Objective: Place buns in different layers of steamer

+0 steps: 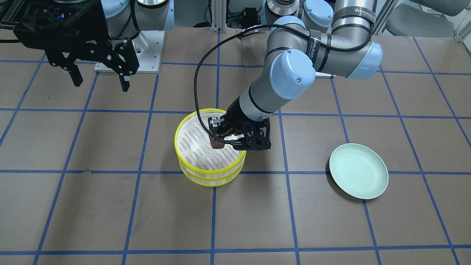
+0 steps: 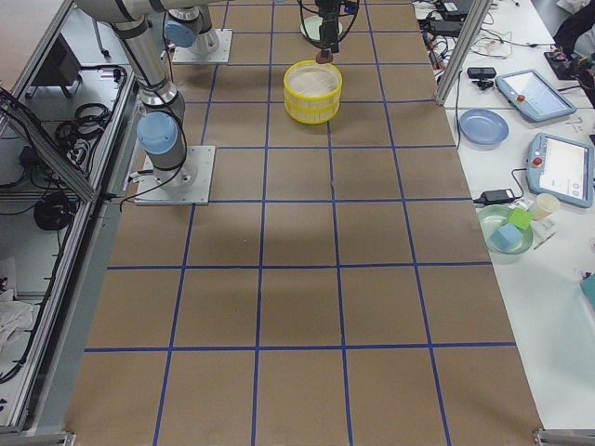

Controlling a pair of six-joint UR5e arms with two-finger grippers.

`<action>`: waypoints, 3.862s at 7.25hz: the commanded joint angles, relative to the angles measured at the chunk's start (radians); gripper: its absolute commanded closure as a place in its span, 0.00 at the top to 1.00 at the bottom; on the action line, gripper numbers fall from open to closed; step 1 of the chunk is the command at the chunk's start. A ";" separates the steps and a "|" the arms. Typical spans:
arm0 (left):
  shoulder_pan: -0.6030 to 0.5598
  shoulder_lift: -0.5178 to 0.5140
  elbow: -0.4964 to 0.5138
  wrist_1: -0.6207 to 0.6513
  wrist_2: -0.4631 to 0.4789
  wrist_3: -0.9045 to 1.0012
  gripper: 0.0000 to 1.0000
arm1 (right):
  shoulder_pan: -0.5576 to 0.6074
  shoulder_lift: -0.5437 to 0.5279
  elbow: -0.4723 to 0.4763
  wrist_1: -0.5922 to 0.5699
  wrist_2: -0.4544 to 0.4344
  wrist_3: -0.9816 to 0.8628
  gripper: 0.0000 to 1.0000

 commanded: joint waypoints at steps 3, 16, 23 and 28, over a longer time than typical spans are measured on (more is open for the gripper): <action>-0.049 -0.007 -0.003 -0.003 0.010 -0.124 1.00 | 0.002 -0.006 -0.001 0.087 0.034 0.002 1.00; 0.315 0.291 0.124 -0.272 0.466 0.398 1.00 | 0.009 -0.009 0.009 0.085 0.037 0.010 1.00; 0.298 0.313 0.089 -0.350 0.449 0.513 1.00 | 0.009 -0.009 0.009 0.085 0.037 0.008 1.00; 0.305 0.311 0.086 -0.371 0.436 0.508 1.00 | 0.011 -0.009 0.010 0.087 0.037 0.008 1.00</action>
